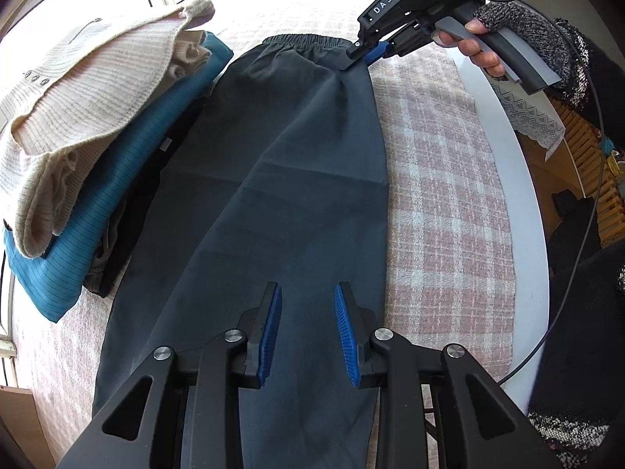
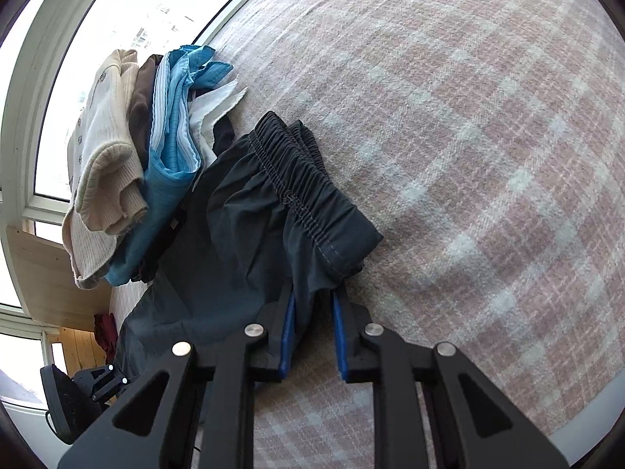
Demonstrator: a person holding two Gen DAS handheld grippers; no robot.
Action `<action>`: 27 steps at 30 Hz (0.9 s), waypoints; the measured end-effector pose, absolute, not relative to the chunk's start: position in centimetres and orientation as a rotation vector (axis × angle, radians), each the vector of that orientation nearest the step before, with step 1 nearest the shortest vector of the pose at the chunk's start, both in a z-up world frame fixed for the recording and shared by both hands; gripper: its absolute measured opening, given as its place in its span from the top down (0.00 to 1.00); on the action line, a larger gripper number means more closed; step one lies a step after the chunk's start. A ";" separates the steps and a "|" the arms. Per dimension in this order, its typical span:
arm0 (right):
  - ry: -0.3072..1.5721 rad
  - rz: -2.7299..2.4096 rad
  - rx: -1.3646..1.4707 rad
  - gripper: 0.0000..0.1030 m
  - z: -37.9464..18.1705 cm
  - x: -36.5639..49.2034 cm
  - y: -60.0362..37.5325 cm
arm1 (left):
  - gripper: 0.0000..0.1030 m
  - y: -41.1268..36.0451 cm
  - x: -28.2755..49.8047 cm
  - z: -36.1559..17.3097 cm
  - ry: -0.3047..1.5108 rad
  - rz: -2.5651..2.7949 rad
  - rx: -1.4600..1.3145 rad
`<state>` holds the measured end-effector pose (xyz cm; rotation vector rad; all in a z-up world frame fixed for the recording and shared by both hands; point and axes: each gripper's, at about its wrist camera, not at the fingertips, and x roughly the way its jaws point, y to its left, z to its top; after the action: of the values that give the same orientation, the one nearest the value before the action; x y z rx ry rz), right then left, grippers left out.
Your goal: Fold clothes
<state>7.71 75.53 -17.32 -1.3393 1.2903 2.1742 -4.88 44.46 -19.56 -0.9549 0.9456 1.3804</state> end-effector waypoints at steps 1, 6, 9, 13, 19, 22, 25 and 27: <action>1.284 2.180 -1.335 0.83 -17.1 7.6 75.5 | 0.74 44.6 -4.4 -19.4 0.943 1.364 -0.950; 1.241 2.156 -1.373 0.81 -17.4 7.3 75.0 | 0.74 45.4 -3.5 -19.7 0.952 1.345 -0.931; 1.256 2.141 -1.368 0.62 -18.0 7.0 74.8 | 0.74 45.0 -4.1 -19.7 0.948 1.355 -0.939; 1.228 2.204 -1.290 0.57 -18.3 6.7 74.3 | 0.74 44.0 -5.3 -19.5 0.951 1.392 -0.959; 1.371 2.266 -1.184 0.97 -19.2 7.3 74.2 | 0.74 41.4 -7.5 -19.1 0.931 1.481 -0.992; 1.387 2.276 -1.122 0.97 -17.8 8.7 74.2 | 0.74 39.0 -8.9 -18.9 0.919 1.545 -1.034; 1.335 2.334 -1.073 0.97 -15.1 9.4 73.4 | 0.74 36.1 -10.2 -18.7 0.914 1.614 -1.073; 1.268 2.378 -1.072 0.97 -13.6 9.2 72.7 | 0.74 34.0 -10.9 -18.5 0.904 1.659 -1.100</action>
<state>9.17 72.66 -13.60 -1.0717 1.2679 2.3781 -10.92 34.02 -18.48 -1.0996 0.9038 1.6590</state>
